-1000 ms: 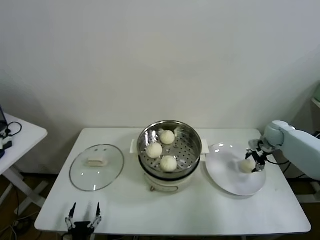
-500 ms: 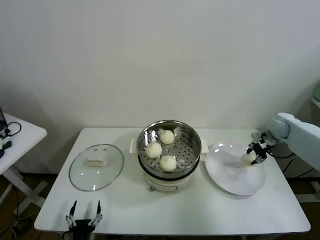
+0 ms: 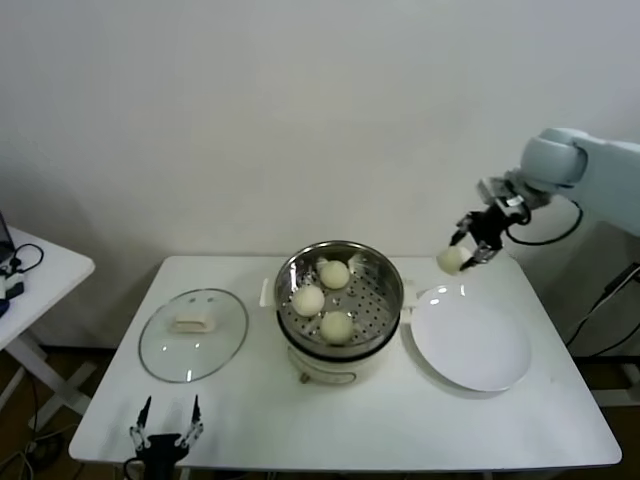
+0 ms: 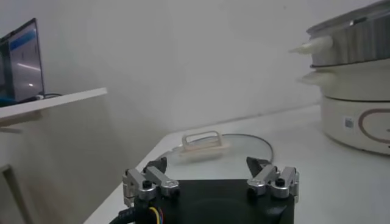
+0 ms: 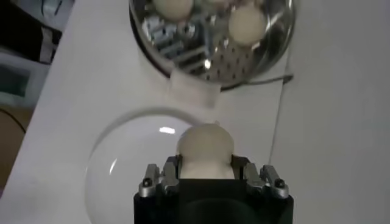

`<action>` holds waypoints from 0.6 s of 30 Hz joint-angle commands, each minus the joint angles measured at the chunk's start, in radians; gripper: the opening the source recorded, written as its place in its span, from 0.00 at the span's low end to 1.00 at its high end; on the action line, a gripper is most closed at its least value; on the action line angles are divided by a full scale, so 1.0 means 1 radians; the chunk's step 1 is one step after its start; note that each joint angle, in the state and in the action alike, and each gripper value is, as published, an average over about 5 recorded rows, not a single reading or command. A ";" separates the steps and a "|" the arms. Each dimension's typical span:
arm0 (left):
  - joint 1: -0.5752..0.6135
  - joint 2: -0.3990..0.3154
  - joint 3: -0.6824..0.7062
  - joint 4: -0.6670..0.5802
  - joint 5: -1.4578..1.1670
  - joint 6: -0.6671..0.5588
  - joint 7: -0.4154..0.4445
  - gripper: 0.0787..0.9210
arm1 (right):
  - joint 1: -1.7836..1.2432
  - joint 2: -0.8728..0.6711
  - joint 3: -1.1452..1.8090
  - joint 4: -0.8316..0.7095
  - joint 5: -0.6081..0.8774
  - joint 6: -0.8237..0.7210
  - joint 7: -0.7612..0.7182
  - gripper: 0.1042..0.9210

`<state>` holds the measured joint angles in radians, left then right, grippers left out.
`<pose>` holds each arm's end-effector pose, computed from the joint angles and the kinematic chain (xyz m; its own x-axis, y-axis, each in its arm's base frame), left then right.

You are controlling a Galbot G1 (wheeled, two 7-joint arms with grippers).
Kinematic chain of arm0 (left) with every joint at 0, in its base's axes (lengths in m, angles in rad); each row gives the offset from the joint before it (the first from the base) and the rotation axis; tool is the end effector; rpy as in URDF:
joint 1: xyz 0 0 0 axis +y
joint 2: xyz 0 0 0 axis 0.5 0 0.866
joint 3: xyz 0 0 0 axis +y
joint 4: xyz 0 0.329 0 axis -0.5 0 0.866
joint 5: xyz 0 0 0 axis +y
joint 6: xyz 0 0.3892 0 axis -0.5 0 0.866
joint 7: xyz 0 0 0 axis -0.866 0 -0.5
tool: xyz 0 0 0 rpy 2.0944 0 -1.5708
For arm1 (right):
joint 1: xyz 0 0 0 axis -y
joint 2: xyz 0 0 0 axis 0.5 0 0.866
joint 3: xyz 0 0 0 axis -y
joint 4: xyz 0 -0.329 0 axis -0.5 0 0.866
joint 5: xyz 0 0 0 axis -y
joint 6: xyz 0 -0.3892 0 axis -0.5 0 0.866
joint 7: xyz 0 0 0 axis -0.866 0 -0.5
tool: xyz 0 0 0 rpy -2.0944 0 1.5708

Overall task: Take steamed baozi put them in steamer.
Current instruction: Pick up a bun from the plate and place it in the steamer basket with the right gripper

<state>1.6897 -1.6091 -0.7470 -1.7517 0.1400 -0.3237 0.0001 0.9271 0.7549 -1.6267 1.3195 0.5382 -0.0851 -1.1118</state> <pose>0.1419 0.0748 -0.4335 -0.9759 -0.1690 0.1380 -0.1350 0.9646 0.2265 0.5607 -0.0940 0.0149 -0.1922 -0.2314 0.9537 -0.9461 -0.2143 -0.2427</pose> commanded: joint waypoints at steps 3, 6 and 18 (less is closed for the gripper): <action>-0.002 0.008 -0.006 -0.002 -0.004 -0.002 -0.001 0.88 | -0.029 0.170 0.081 0.181 0.050 -0.173 0.092 0.56; -0.004 0.009 -0.012 0.001 -0.004 -0.004 -0.001 0.88 | -0.110 0.202 0.102 0.151 -0.038 -0.176 0.116 0.56; -0.014 0.009 -0.012 0.022 0.002 -0.008 -0.001 0.88 | -0.315 0.244 0.135 0.059 -0.228 -0.182 0.163 0.58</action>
<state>1.6775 -1.6012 -0.7596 -1.7341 0.1401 -0.3303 -0.0008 0.7771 0.9433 -1.5367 1.4090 0.4383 -0.2318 -0.9936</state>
